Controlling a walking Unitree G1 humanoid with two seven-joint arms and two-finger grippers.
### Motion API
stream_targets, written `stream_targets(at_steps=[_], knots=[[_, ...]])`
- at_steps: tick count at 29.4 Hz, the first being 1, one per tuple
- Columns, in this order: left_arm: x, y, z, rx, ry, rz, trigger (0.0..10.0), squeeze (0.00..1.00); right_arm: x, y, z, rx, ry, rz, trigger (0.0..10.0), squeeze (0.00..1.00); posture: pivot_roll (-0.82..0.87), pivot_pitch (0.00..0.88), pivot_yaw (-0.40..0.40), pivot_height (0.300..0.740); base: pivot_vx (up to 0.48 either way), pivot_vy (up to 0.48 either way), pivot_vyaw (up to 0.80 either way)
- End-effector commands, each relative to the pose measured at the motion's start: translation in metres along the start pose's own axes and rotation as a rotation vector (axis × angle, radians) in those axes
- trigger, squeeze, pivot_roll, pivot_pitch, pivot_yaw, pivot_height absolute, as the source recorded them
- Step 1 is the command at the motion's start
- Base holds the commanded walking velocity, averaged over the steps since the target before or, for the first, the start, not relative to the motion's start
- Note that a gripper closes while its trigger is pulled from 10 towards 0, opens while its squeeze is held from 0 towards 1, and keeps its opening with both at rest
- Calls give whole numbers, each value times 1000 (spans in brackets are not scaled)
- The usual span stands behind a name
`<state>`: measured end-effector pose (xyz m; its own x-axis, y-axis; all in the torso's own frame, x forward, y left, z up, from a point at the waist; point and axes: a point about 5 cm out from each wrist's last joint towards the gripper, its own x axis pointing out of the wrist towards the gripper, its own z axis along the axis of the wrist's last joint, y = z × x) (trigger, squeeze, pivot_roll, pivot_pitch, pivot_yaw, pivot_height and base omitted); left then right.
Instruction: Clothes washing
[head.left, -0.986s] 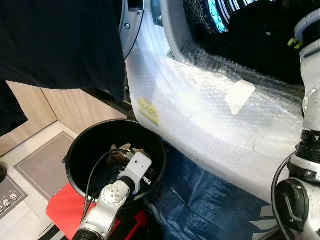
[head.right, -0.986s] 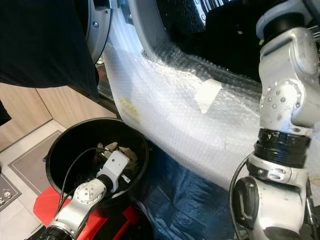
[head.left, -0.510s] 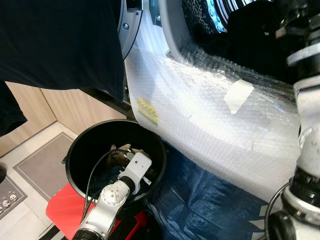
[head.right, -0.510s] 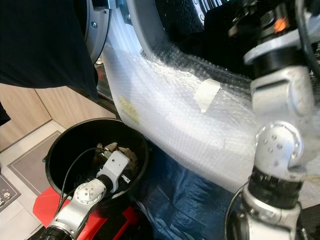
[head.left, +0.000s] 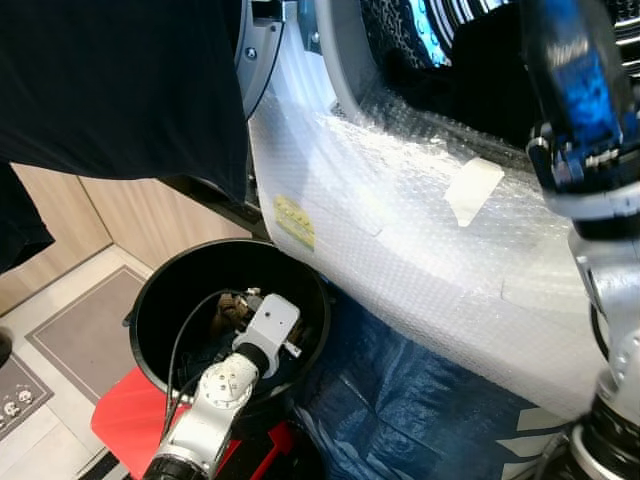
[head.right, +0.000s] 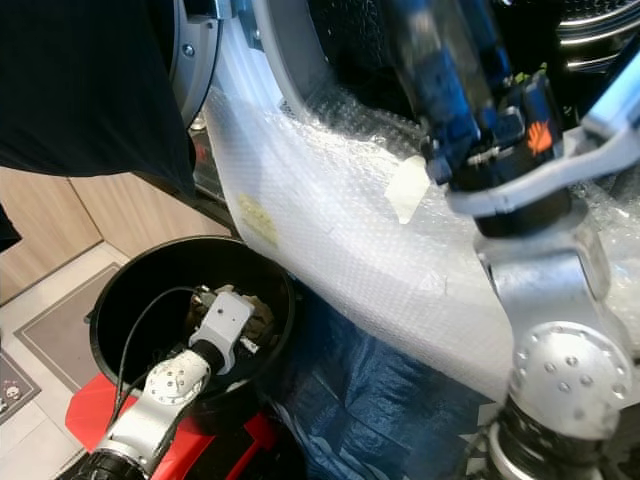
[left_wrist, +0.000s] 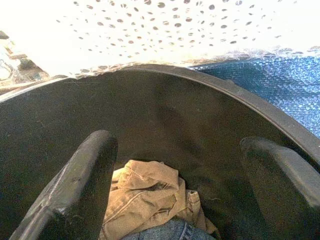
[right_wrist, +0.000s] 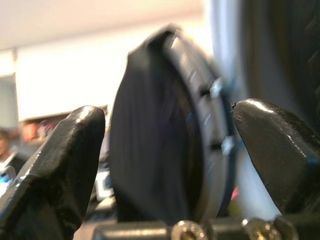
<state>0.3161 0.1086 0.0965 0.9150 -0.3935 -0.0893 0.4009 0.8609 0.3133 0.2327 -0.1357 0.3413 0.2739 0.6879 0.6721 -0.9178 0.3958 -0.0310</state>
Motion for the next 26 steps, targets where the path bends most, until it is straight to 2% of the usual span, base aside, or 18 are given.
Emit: stream_targets(at_steps=[1,5,7,8,12,18,22,26], knots=[[-2,-2,0,1,-6,-4,10000,0,1,13,-3,21,17,82,10000,0,-3,129,-54,740,0,0,0],[-2,-3,1,-3,-12,-2,10000,0,-13,27,-19,106,110,171,10000,0,-2,126,-55,740,0,0,0],[-2,-3,1,-2,-16,-1,10000,0,-25,30,-32,176,175,186,10000,0,-2,121,-57,740,0,0,0],[-2,-2,2,1,-22,3,10000,0,-36,34,-41,215,226,199,10000,0,0,120,-58,740,0,0,0],[-3,2,4,4,-28,19,10000,0,-62,40,-67,300,368,203,10000,0,12,112,-59,740,0,0,0],[-6,6,4,7,-31,40,10000,0,-126,30,-125,371,647,8,10000,0,32,96,-60,740,0,0,0],[-8,8,3,13,-28,38,10000,0,-156,23,-144,427,677,-121,10000,0,43,93,-55,740,0,0,0],[-10,10,3,17,-28,41,10000,0,-186,13,-165,404,759,-280,10000,0,41,99,-47,740,0,0,0]])
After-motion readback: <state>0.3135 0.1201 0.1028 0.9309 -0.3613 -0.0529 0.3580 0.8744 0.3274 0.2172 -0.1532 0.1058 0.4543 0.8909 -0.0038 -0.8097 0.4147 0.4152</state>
